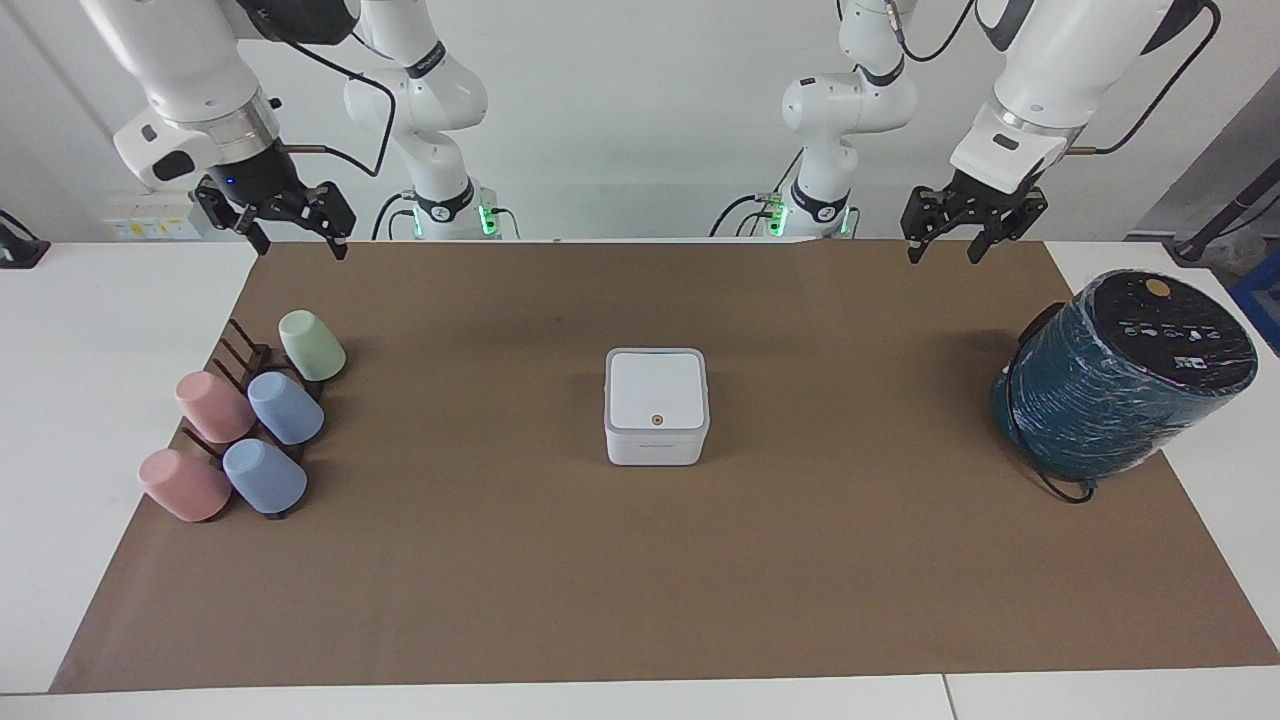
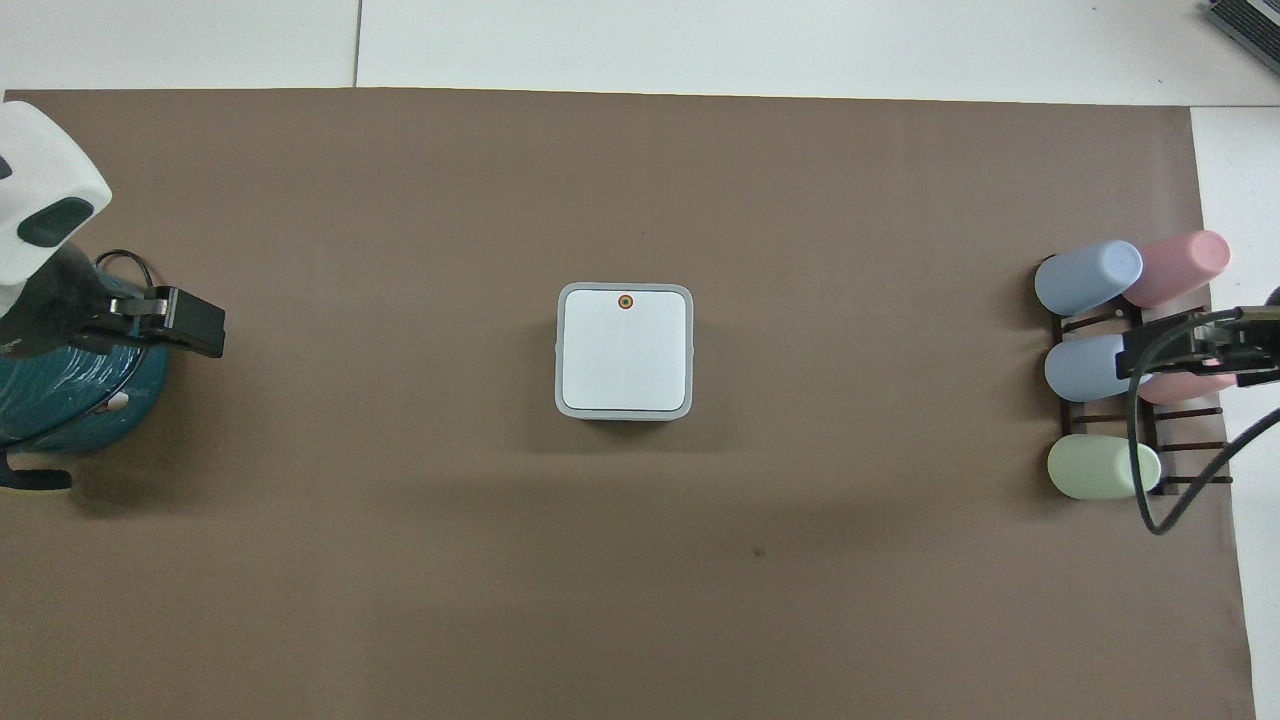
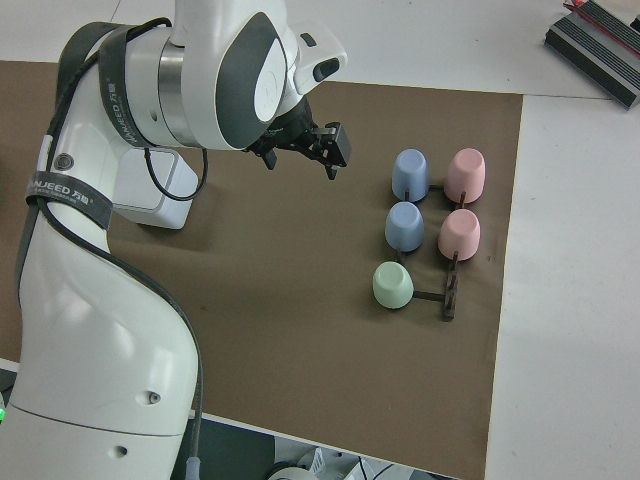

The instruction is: Close trash can lid

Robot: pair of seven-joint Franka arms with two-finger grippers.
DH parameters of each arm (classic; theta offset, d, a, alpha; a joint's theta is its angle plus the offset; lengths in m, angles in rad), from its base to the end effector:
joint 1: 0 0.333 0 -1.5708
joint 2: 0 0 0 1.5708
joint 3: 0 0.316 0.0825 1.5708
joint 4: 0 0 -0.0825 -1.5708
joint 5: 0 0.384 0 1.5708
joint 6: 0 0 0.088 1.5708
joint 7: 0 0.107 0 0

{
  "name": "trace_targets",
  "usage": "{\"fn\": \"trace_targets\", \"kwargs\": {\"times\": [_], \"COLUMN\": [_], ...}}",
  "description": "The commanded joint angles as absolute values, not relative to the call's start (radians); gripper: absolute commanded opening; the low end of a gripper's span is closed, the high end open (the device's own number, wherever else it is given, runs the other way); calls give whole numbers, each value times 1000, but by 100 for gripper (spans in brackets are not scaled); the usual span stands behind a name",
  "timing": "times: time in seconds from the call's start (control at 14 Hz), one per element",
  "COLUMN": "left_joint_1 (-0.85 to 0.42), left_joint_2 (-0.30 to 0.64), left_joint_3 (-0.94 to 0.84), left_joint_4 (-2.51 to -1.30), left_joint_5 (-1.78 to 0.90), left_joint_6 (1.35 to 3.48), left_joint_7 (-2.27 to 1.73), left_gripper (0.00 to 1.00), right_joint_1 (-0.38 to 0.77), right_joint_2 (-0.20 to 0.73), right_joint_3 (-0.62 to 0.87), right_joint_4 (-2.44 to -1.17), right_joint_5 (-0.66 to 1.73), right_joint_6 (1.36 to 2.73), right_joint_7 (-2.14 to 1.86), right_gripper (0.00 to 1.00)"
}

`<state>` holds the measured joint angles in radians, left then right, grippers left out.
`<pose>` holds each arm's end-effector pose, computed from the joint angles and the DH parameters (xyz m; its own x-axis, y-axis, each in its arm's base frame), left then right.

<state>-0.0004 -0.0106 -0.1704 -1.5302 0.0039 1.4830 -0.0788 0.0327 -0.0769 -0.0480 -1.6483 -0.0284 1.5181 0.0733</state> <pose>0.5346 -0.0923 0.6417 0.9952 -0.0913 -0.0362 -0.0917 -0.9957 -0.0086 0.5241 -0.0122 0.6251 0.9947 -0.0896 -0.0514 -0.0882 -0.9957 0.0285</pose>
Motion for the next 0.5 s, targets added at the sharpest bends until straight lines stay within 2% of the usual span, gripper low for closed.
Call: {"fn": "trace_targets", "kwargs": {"times": [0.0,0.43], "left_joint_1": [-5,-2], "left_joint_2": [-31,-29], "left_joint_3": [-170,-170], "left_joint_4": [-1549,-1549], "left_joint_5": [6,5], "left_joint_6": [1508,1512], "left_joint_7": [-64,-75], "left_gripper": [100,100], "right_joint_1": [23,25], "right_joint_2": [-84,-84], "right_joint_3": [-43,-43], "right_joint_4": [-1647,-1647], "right_joint_5": [-31,-31], "right_joint_6": [1502,1502], "right_joint_7": [44,44], "right_gripper": [100,100]}}
